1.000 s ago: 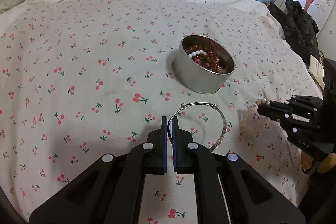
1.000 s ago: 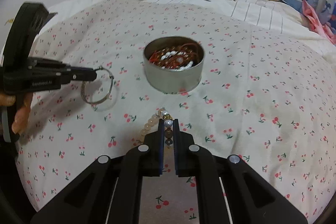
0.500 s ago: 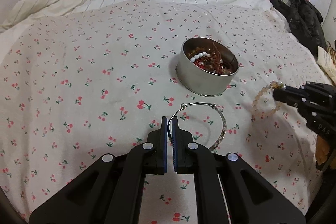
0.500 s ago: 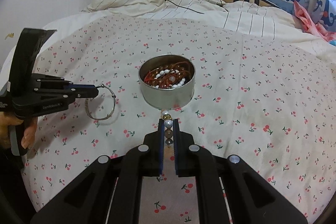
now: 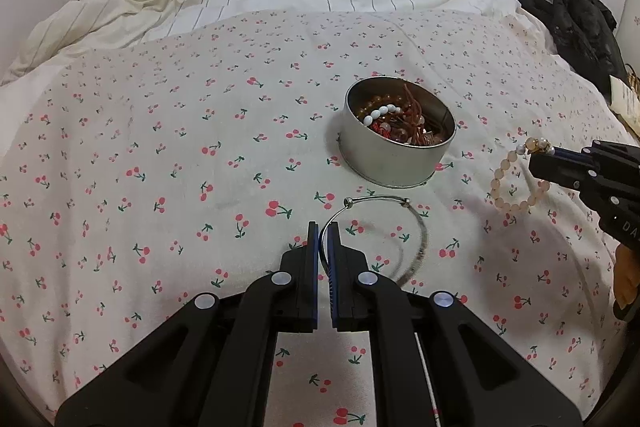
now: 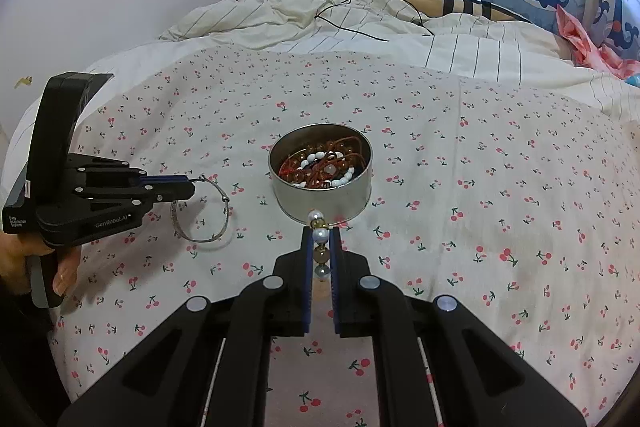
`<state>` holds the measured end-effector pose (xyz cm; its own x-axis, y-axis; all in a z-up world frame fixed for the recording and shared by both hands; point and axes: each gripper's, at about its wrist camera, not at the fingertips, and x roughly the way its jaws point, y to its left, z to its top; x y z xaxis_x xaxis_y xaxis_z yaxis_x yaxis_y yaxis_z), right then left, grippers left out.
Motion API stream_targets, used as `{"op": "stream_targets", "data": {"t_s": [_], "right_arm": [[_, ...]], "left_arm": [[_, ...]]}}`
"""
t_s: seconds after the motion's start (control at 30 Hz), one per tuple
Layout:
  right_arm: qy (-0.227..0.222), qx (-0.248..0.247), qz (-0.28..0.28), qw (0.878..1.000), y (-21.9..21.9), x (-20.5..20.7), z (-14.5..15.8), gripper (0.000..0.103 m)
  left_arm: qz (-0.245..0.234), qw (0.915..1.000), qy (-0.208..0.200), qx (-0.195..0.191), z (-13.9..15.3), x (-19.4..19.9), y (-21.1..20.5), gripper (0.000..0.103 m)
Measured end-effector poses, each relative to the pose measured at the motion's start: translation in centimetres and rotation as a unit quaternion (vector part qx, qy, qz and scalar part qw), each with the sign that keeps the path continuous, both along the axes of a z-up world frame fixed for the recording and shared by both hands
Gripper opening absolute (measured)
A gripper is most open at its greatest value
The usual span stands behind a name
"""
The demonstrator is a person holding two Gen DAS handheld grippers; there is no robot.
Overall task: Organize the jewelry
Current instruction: 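Carry the silver bangle into the tin and open the left tool while the right tool holds the peach beads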
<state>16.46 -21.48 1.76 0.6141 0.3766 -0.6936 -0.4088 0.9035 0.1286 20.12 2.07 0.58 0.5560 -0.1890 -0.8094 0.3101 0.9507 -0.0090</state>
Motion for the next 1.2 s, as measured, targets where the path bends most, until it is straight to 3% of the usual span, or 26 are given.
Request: {"op": "stream_targets", "data": {"t_s": [0.17,0.3,0.63,1.2], "right_arm": [[-0.008,0.010,-0.001,1.000,-0.2,-0.1,0.4,0.008],[-0.009,0.019,-0.008,1.000,-0.8,0.0,0.7,0.008],[-0.005,0.021,-0.020,1.000,-1.5,0.2,0.9,0.009],[0.003,0.028,-0.026,0.999,-1.8,0.4,0.8,0.009]], "left_arm": [[-0.001,0.9999,-0.003,-0.011,0.4,0.0,0.0,0.004],[-0.007,0.9984,-0.004,-0.055,1.3,0.6,0.1,0.004],[-0.015,0.9941,-0.006,-0.107,2.3,1.9,-0.8,0.004],[-0.007,0.9935,0.010,-0.114,2.2,7.8,-3.9,0.004]]}}
